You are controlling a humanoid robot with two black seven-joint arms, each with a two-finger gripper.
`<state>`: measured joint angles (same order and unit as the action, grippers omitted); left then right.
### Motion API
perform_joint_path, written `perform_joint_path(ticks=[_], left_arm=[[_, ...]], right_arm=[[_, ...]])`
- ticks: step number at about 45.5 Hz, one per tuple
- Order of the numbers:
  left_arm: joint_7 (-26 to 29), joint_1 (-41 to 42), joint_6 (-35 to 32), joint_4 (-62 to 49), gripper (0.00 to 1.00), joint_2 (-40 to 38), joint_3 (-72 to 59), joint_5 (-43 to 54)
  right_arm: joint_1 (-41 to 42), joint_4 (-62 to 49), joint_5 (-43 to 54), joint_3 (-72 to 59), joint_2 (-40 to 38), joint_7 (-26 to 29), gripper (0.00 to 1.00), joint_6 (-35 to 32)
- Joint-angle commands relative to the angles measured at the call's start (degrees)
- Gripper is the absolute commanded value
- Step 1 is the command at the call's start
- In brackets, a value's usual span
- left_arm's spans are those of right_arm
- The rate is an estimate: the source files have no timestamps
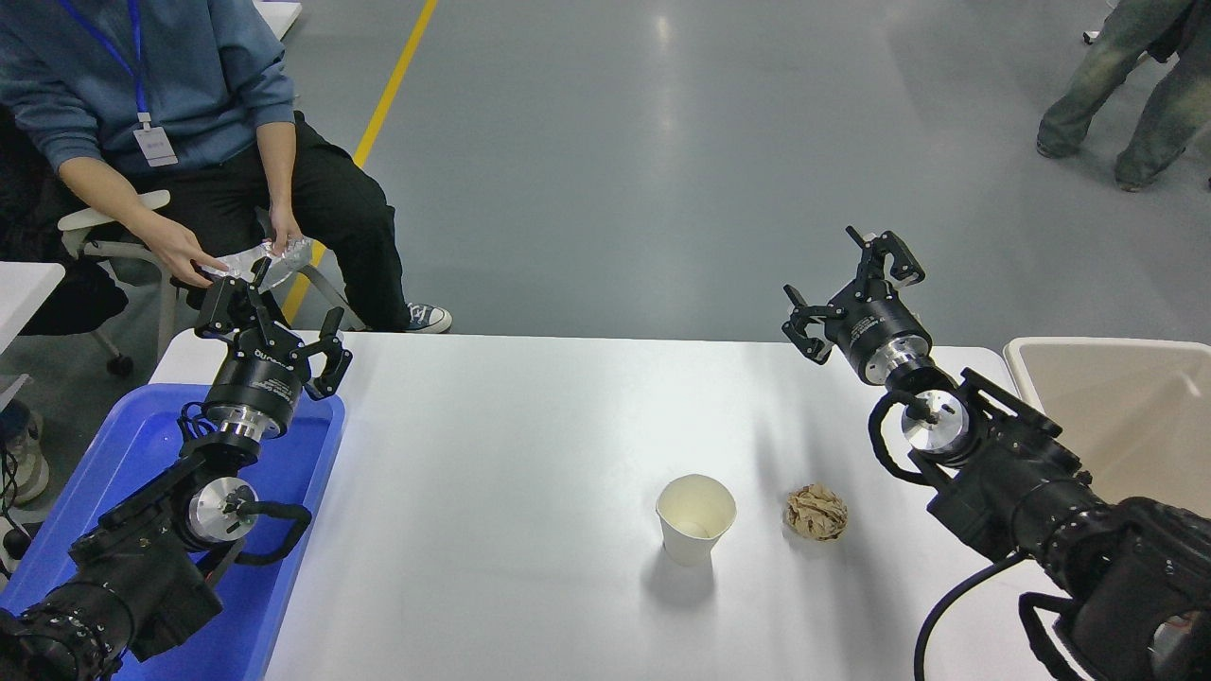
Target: Dispose of the paper cup in the dustbin
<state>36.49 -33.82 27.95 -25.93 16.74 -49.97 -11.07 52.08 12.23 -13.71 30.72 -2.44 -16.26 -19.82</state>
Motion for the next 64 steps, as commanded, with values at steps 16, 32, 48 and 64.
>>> perform_joint_path(ticks=[16, 32, 48, 64], left_arm=[[0.0, 0.0, 0.0, 0.0, 1.0, 0.0, 0.3, 0.0], [0.0, 0.0, 0.0, 0.0, 1.0, 0.0, 0.3, 0.0], [0.1, 0.0, 0.0, 0.0, 1.0, 0.2, 0.3, 0.0], [0.1, 0.0, 0.0, 0.0, 1.0, 0.2, 0.3, 0.0]], right_arm=[[-1.4, 0.6, 0.8, -0.7, -0.5, 0.0, 1.0, -0.5], [-1.3, 3.5, 6.1, -1.7, -5.2, 0.1, 1.0, -3.9], [-4.4, 43.1, 20.4, -4.3, -27.9, 0.1, 1.0, 0.7], [-1.8, 57.6, 41.9, -14.1, -34.7, -0.3, 1.0, 5.7]])
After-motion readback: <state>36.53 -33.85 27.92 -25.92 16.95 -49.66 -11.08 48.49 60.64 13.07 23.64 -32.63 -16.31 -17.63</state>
